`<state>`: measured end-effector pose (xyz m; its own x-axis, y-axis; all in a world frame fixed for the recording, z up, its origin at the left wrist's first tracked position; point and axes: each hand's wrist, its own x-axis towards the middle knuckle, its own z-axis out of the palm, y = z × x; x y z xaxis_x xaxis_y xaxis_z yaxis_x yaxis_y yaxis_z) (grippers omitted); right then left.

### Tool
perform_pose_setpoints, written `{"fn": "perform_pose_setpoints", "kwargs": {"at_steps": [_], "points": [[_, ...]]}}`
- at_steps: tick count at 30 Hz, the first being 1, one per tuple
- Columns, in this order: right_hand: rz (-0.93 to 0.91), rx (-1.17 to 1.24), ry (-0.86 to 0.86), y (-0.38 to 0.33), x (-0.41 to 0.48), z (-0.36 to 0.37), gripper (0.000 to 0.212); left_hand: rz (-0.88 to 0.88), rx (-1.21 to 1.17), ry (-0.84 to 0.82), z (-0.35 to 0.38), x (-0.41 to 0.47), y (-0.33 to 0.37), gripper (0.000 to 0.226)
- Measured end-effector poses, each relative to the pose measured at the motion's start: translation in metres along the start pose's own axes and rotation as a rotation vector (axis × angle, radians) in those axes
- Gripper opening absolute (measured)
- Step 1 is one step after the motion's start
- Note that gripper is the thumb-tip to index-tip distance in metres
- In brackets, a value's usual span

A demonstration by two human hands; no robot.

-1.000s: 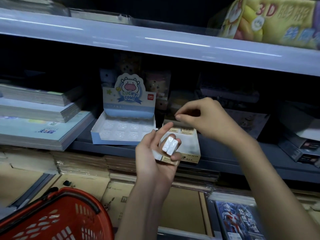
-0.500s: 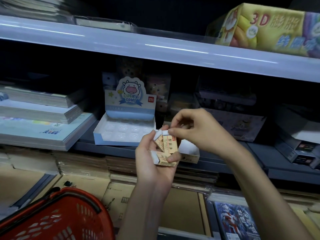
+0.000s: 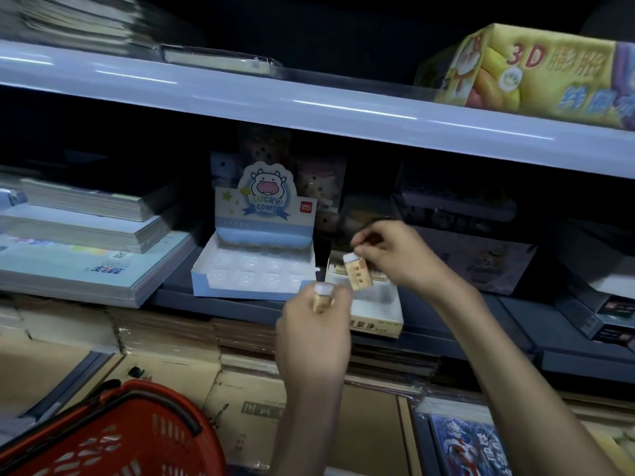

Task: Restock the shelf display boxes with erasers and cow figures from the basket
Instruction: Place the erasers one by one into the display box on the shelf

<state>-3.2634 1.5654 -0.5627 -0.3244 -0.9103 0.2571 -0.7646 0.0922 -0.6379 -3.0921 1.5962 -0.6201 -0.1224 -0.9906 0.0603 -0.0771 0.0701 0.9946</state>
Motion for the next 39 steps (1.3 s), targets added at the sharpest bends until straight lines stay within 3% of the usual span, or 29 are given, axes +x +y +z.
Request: {"fn": "perform_pose_setpoints", "kwargs": {"at_steps": [3, 7, 9, 12, 16, 32, 36, 39], "points": [[-0.029, -0.091, -0.183, 0.010, 0.017, 0.022, 0.010, 0.055, 0.403, -0.021, 0.005, 0.002, -0.007, 0.028], [-0.004, -0.118, -0.088, 0.026, 0.020, 0.031, 0.016, 0.073, 0.629, -0.067, 0.009, 0.008, -0.012, 0.029], [-0.010, -0.220, -0.053, 0.031, 0.013, 0.031, 0.017, 0.081, 0.643, -0.092, 0.010, 0.009, -0.010, 0.029], [0.056, -0.317, -0.130, 0.031, 0.000, 0.025, 0.028, 0.079, 0.634, -0.147, 0.012, 0.009, -0.007, 0.026], [0.070, -0.433, -0.202, 0.027, -0.002, 0.018, 0.023, 0.078, 0.597, -0.156, 0.012, 0.008, -0.009, 0.028], [-0.078, -0.324, 0.013, 0.037, 0.008, 0.041, 0.013, 0.136, 0.593, -0.145, 0.013, 0.009, -0.015, 0.032], [-0.066, -0.341, 0.021, 0.037, 0.005, 0.032, 0.008, 0.116, 0.369, -0.135, 0.009, 0.005, -0.008, 0.035], [-0.042, -0.222, 0.033, 0.025, -0.003, 0.011, 0.008, -0.231, -0.211, -0.230, 0.008, 0.007, 0.005, 0.033]]}}
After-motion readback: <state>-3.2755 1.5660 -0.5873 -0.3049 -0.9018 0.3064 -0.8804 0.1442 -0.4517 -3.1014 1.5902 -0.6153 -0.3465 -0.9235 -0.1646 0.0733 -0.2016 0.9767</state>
